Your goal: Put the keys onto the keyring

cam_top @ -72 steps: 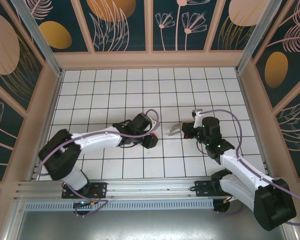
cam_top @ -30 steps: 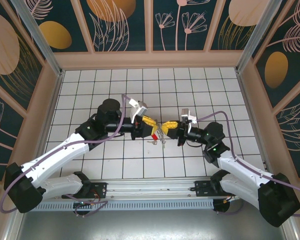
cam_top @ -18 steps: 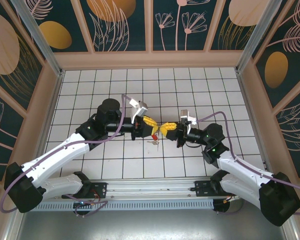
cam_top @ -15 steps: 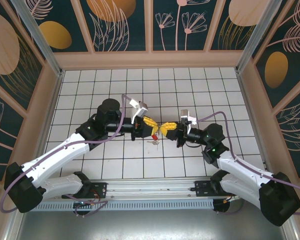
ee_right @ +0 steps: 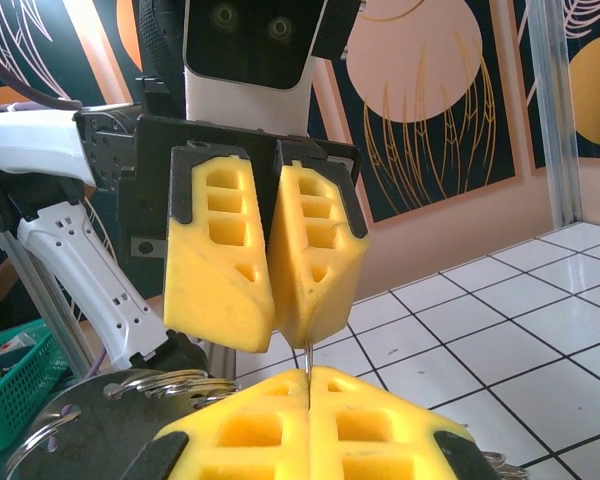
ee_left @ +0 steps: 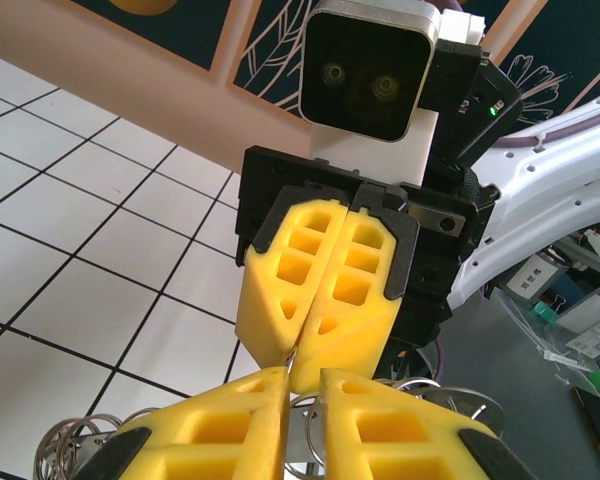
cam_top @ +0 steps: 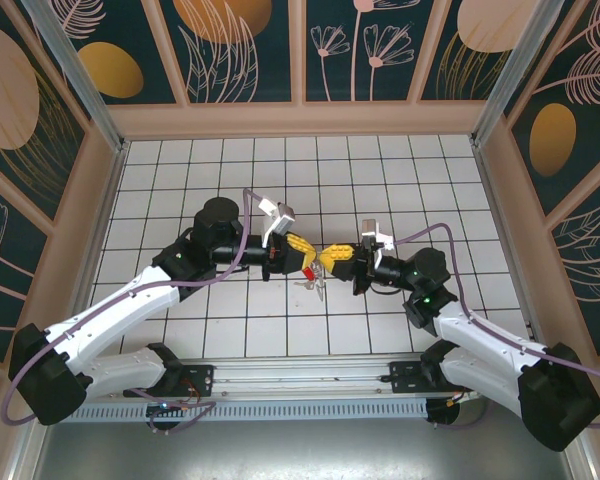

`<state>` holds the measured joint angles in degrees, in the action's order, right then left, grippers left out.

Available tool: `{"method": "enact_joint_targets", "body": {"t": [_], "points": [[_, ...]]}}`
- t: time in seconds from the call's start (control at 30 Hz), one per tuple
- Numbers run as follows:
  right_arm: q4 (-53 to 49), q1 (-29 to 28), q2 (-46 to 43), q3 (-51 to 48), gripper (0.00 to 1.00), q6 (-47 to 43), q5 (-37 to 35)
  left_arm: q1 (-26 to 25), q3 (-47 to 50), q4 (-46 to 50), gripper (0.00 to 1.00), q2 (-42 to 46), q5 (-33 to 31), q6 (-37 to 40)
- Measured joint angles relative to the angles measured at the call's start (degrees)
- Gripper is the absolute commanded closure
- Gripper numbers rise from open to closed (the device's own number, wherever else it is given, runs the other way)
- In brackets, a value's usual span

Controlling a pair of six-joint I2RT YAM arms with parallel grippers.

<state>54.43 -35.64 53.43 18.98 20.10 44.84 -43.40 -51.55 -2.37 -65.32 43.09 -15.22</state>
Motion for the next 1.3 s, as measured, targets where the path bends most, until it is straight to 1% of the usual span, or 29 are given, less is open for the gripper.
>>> {"method": "enact_joint_targets", "body": {"t": [0.4, 0.47, 0.7, 1.17, 1.3], "points": [[2.8, 0.0, 2.4, 0.0, 1.00, 1.3, -0.2, 0.0, 0.5, -1.5, 0.86, -1.5, 1.6, 0.0], [2.8, 0.0, 2.7, 0.0, 1.00, 1.4, -0.2, 0.0, 0.6, -1.5, 0.88, -1.7, 1.7, 0.0], [4.0, -0.1, 3.0, 0.0, 1.00, 1.5, -0.2, 0.0, 0.7, -2.0, 1.00, -1.7, 1.9, 0.0], [5.4, -0.1, 3.6, -0.2, 1.00, 1.8, -0.3, 0.0, 0.8, -2.3, 1.00, -1.7, 1.2, 0.7], [5.4, -0.1, 3.3, -0.4, 1.00, 1.8, -0.4, -0.2, 1.3, -2.3, 1.00, -1.3, -0.1, 1.6]]}}
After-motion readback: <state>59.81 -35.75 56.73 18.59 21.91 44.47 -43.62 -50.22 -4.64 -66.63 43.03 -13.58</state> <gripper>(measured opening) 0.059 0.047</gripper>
